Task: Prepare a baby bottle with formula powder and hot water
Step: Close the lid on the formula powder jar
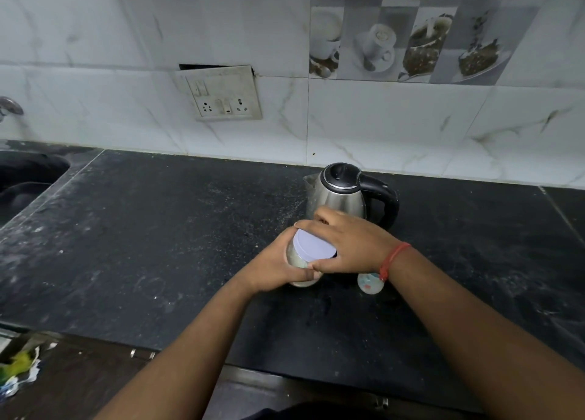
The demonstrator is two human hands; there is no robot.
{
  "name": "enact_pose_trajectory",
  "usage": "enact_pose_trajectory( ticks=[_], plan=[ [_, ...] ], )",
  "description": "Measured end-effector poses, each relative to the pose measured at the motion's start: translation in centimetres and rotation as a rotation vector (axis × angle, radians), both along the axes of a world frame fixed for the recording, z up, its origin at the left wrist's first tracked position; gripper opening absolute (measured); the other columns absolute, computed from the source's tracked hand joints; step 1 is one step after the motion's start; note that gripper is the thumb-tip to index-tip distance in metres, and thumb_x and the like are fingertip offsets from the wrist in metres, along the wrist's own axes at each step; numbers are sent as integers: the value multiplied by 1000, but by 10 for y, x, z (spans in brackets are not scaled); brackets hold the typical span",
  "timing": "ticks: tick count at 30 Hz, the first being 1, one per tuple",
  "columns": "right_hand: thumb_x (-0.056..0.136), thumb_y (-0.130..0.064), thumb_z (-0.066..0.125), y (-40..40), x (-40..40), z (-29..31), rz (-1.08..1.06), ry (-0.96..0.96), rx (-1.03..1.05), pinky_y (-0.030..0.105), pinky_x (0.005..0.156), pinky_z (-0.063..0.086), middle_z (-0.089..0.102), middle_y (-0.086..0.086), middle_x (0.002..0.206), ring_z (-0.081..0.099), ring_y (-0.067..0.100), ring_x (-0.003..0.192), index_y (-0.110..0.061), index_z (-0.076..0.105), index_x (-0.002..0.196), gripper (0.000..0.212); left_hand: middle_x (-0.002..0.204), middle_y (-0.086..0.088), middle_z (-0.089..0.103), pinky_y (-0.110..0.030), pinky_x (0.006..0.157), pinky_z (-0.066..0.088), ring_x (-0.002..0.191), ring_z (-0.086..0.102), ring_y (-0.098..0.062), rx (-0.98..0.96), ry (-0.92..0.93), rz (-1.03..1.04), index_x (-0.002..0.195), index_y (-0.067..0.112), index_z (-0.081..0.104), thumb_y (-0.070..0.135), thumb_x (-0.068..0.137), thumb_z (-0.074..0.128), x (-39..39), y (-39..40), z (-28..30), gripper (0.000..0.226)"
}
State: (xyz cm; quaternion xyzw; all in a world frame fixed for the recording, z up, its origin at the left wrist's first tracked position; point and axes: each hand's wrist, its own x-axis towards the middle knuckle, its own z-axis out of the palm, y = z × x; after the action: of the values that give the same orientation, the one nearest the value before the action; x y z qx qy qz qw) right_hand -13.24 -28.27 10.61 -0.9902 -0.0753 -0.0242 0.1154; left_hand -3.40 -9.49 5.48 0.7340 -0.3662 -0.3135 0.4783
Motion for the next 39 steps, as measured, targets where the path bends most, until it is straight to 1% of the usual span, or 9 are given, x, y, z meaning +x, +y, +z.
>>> enact_pose_trajectory(
  ticks=[6, 11, 14, 17, 22, 27, 31, 35, 39],
  plan=[
    [80, -71, 42, 23, 2, -1, -106, -241, -208, 29, 58, 31, 61, -2, 89, 64, 24, 78, -20, 57, 105, 58, 118, 2, 67, -19, 85, 53, 103, 63, 4, -75, -49, 115, 127, 26, 53, -3, 70, 86, -14, -8, 2, 71],
    [82, -73, 32, 38, 8, -10, -254, -156, -157, 33, 60, 36, 64, -1, 92, 65, 26, 84, -22, 50, 101, 57, 110, 2, 70, -45, 87, 58, 102, 68, -12, -85, -87, 222, 116, 31, 60, 9, 66, 82, -15, -5, -11, 59],
    [83, -72, 38, 50, 14, -19, -368, -93, -78, 37, 70, 43, 64, 1, 100, 65, 27, 93, -23, 48, 106, 55, 111, 4, 70, -47, 88, 58, 102, 68, -13, -77, -80, 251, 116, 32, 60, 10, 67, 85, -14, -1, -17, 59],
    [83, -67, 55, 67, 21, -33, -500, -58, 124, 39, 84, 47, 54, 6, 120, 60, 32, 105, -20, 50, 128, 66, 124, 6, 63, -46, 94, 56, 114, 63, -14, -98, -76, 295, 123, 40, 56, 30, 62, 87, -10, 3, -25, 69],
    [78, -52, 75, 78, 27, -56, -528, -74, 329, 40, 104, 42, 45, 9, 132, 45, 30, 122, -14, 43, 144, 82, 134, 5, 54, -39, 97, 55, 121, 58, -10, -115, 5, 340, 128, 43, 43, 43, 61, 86, 0, 10, -38, 80],
    [85, -27, 73, 78, 25, -74, -494, -52, 344, 40, 112, 37, 43, 10, 144, 39, 31, 130, -12, 48, 143, 65, 136, 3, 51, -40, 93, 59, 124, 57, -16, -67, 66, 273, 139, 32, 35, 26, 73, 88, 9, 11, -54, 85],
    [87, -20, 71, 75, 20, -87, -506, -17, 352, 42, 113, 37, 40, 6, 151, 36, 29, 133, -16, 50, 143, 60, 128, 17, 48, -27, 99, 52, 118, 54, -7, -26, 37, 240, 137, 29, 37, 5, 79, 86, 9, 10, -65, 79],
    [88, -20, 73, 72, 18, -93, -506, -25, 380, 37, 116, 32, 39, 5, 154, 34, 28, 135, -19, 49, 144, 60, 129, 18, 49, -10, 91, 47, 118, 53, 1, -12, 28, 225, 131, 38, 38, 5, 78, 87, 13, 11, -69, 79],
    [88, -23, 73, 64, 14, -85, -498, -1, 448, 36, 119, 28, 36, 8, 156, 31, 28, 143, -18, 45, 147, 66, 146, 12, 44, -17, 106, 41, 129, 48, 1, -1, 71, 195, 153, 29, 26, 15, 78, 89, 14, 17, -63, 99]
  ],
)
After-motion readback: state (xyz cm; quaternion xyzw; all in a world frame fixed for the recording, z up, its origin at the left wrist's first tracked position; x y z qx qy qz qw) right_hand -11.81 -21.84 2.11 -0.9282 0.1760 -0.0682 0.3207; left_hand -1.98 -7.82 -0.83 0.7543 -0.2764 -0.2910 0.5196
